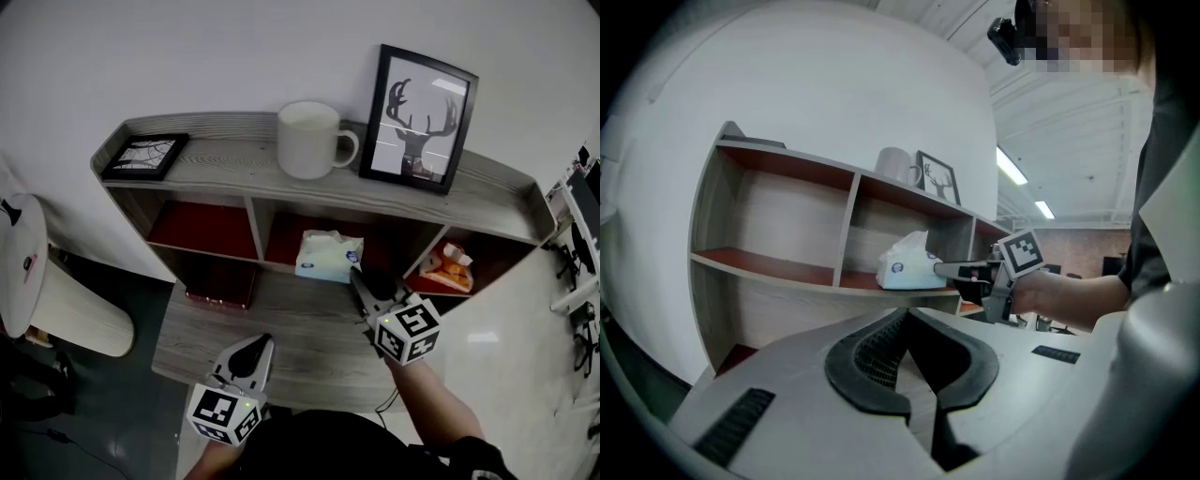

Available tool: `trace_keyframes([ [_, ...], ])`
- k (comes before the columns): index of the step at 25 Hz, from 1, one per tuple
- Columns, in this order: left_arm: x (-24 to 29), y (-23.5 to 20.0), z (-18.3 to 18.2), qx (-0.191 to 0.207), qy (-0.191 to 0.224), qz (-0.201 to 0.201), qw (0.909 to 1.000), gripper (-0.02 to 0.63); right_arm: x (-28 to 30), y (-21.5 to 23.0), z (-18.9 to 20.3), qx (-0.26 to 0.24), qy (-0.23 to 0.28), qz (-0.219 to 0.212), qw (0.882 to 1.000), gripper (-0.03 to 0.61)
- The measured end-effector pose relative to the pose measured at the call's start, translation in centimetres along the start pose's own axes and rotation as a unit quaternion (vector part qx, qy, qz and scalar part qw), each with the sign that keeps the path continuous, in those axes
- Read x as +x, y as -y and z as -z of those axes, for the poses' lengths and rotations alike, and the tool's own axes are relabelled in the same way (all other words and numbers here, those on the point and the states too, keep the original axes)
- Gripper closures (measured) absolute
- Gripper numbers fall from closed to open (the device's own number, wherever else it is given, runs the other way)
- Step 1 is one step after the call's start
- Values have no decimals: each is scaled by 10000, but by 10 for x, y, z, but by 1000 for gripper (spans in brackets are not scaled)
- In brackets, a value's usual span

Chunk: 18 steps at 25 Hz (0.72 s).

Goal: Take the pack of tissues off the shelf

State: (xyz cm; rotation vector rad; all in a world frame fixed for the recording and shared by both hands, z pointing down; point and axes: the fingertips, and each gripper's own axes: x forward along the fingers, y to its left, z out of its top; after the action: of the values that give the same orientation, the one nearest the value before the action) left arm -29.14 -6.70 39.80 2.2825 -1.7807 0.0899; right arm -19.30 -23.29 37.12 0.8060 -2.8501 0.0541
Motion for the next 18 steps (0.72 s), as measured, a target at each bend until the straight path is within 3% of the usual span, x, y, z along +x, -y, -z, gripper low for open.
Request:
trace_keyframes([
  [8, -6, -1, -2, 49, -7, -112, 9999, 603, -36, -12, -18, 164, 392, -241, 9988, 552],
  [18, -18, -10, -2, 37, 14, -386, 9992, 601, -59, -68, -23, 216, 621, -1069, 9921, 554],
])
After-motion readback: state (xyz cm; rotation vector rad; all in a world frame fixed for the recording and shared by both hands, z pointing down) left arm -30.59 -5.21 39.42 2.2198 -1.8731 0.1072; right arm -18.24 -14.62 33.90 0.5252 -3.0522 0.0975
